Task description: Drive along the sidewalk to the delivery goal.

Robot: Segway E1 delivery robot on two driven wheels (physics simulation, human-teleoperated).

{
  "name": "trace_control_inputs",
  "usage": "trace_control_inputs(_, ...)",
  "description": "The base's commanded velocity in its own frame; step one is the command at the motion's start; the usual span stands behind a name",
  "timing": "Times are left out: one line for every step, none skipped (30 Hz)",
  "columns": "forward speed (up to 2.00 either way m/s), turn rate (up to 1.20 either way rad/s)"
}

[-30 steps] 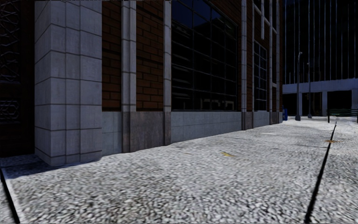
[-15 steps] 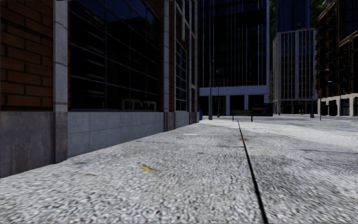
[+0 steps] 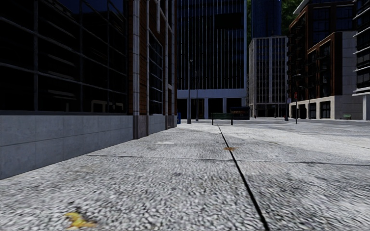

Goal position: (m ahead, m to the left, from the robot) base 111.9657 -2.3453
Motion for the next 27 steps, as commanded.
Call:
trace_control_inputs(2.0, 0.0)
trace_control_inputs(2.0, 0.0)
trace_control_inputs(2.0, 0.0)
trace_control_inputs(2.0, 0.0)
trace_control_inputs(2.0, 0.0)
trace_control_inputs(2.0, 0.0)
trace_control_inputs(2.0, 0.0)
trace_control_inputs(2.0, 0.0)
trace_control_inputs(2.0, 0.0)
trace_control_inputs(2.0, 0.0)
trace_control_inputs(2.0, 0.0)
trace_control_inputs(2.0, 0.0)
trace_control_inputs(2.0, 0.0)
trace_control_inputs(2.0, 0.0)
trace_control_inputs(2.0, 0.0)
trace_control_inputs(2.0, 0.0)
trace_control_inputs(2.0, 0.0)
trace_control_inputs(2.0, 0.0)
trace_control_inputs(2.0, 0.0)
trace_control_inputs(2.0, 0.0)
trace_control_inputs(2.0, 0.0)
trace_control_inputs(2.0, 0.0)
trace_control_inputs(2.0, 0.0)
trace_control_inputs(2.0, 0.0)
trace_control_inputs(2.0, 0.0)
trace_control_inputs(2.0, 0.0)
trace_control_inputs(2.0, 0.0)
